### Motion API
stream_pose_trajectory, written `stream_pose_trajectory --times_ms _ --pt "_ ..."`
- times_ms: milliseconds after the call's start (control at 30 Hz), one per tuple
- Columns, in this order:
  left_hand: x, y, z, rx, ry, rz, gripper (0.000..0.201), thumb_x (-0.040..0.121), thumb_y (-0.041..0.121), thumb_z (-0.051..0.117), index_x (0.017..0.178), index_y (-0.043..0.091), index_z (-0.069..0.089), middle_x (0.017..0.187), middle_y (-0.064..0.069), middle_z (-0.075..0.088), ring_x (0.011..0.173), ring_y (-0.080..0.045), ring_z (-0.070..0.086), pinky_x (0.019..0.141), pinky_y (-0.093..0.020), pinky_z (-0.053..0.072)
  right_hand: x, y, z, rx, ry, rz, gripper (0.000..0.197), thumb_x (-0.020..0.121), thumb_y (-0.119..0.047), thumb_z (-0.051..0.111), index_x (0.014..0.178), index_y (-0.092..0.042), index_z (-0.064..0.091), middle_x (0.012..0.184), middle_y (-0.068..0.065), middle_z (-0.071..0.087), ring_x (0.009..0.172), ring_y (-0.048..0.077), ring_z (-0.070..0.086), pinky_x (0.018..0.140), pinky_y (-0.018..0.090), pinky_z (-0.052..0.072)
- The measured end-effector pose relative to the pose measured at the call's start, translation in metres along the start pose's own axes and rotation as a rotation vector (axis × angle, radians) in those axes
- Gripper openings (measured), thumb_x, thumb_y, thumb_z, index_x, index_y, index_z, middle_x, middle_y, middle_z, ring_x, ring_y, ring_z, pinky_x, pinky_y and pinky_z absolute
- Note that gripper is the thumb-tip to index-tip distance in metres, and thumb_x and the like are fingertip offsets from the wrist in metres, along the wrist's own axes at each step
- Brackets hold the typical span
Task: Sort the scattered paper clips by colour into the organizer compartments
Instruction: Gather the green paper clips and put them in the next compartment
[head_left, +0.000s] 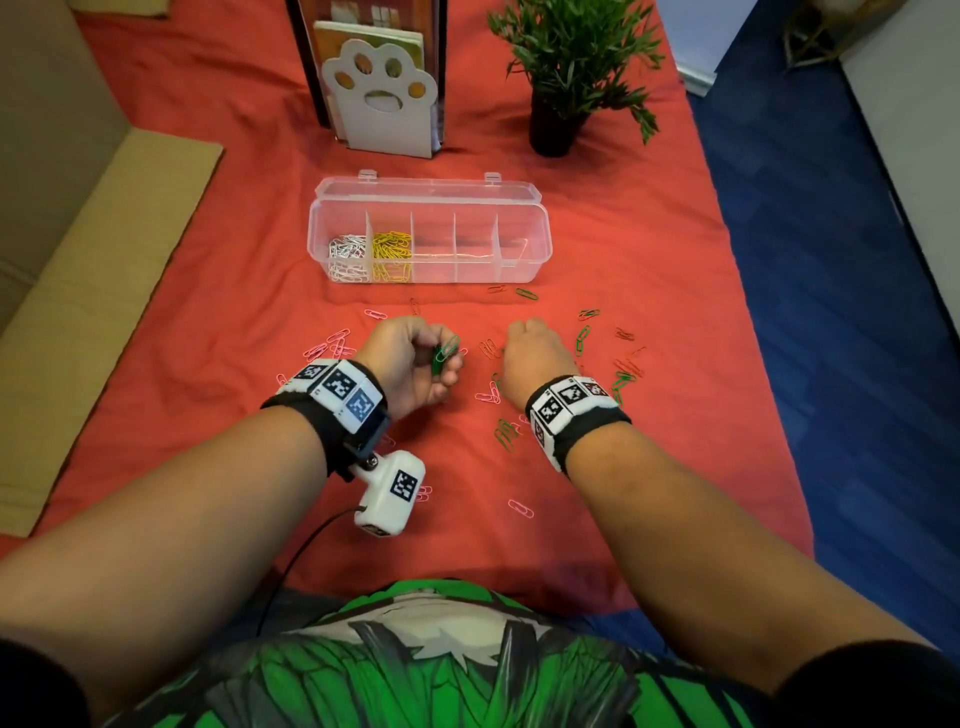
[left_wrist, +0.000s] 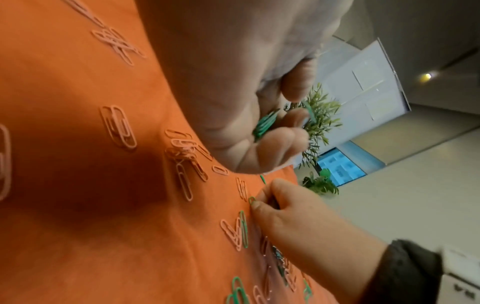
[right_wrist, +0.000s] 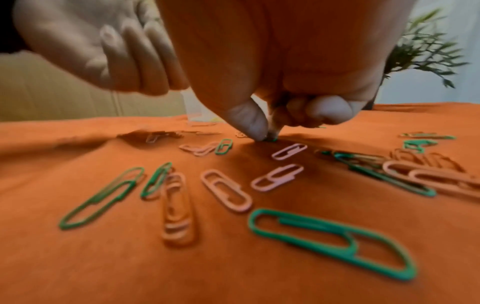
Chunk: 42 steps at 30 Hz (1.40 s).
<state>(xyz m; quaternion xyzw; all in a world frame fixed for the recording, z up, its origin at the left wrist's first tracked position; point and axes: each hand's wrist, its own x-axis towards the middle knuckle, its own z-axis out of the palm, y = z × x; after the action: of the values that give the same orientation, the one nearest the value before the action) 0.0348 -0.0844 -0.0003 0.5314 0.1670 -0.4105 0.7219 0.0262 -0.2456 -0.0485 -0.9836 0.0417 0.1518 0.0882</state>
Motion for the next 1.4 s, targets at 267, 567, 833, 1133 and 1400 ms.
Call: stream_pose_trajectory --times_ms 267,567,833,1133,1400 --pt "0.014 -0.013 0.012 0.080 0.078 -0.004 0.026 0.091 0.025 0.052 0.066 0.021 0.044 0.048 0.007 0.044 0.037 -0.004 0.041 0.036 -0.011 0.035 -0.014 0.018 -0.027 0.904 -0.369 0.217 0.006 0.067 -0.021 0.044 0.067 -0.016 0.046 0.064 0.006 0.046 0.055 0.020 0.047 0.048 0.023 0.032" --pt "0.030 -0.028 0.025 0.994 0.170 0.327 0.009 0.085 0.020 0.063 0.090 0.014 0.068 0.056 0.003 0.055 0.051 -0.009 0.051 0.055 -0.021 0.040 -0.053 0.040 -0.004 1.215 -0.365 0.326 0.022 0.085 -0.012 0.049 0.064 -0.019 0.051 0.056 -0.001 0.042 0.044 0.013 0.037 0.041 0.017 0.026" --pt "0.039 -0.025 0.030 1.609 0.145 0.487 0.027 0.085 0.020 0.060 0.111 0.019 0.067 0.112 -0.013 0.065 0.105 -0.030 0.060 0.090 -0.029 0.043 -0.077 0.012 0.020 0.180 -0.039 -0.112 0.026 0.080 -0.022 0.055 0.102 -0.008 0.052 0.106 0.016 0.052 0.102 0.034 0.053 0.088 0.041 0.048" --pt "0.043 -0.027 0.022 1.486 0.257 0.430 0.012 0.082 0.020 0.057 0.086 0.014 0.066 0.089 -0.014 0.066 0.083 -0.031 0.060 0.073 -0.031 0.043 -0.077 0.011 0.019 0.160 -0.009 -0.111 0.019 0.086 -0.007 0.046 0.102 -0.003 0.054 0.110 0.018 0.051 0.102 0.034 0.053 0.086 0.038 0.044" --pt "0.006 -0.004 0.013 0.001 -0.120 0.079 0.009 0.050 0.017 0.033 0.055 0.013 0.038 0.053 -0.003 0.037 0.043 -0.014 0.030 0.046 -0.017 0.021 -0.061 0.042 -0.026 1.688 -0.209 0.366 0.016 0.077 -0.013 0.033 0.066 -0.016 0.044 0.061 0.002 0.042 0.043 0.009 0.033 0.043 0.021 0.021"
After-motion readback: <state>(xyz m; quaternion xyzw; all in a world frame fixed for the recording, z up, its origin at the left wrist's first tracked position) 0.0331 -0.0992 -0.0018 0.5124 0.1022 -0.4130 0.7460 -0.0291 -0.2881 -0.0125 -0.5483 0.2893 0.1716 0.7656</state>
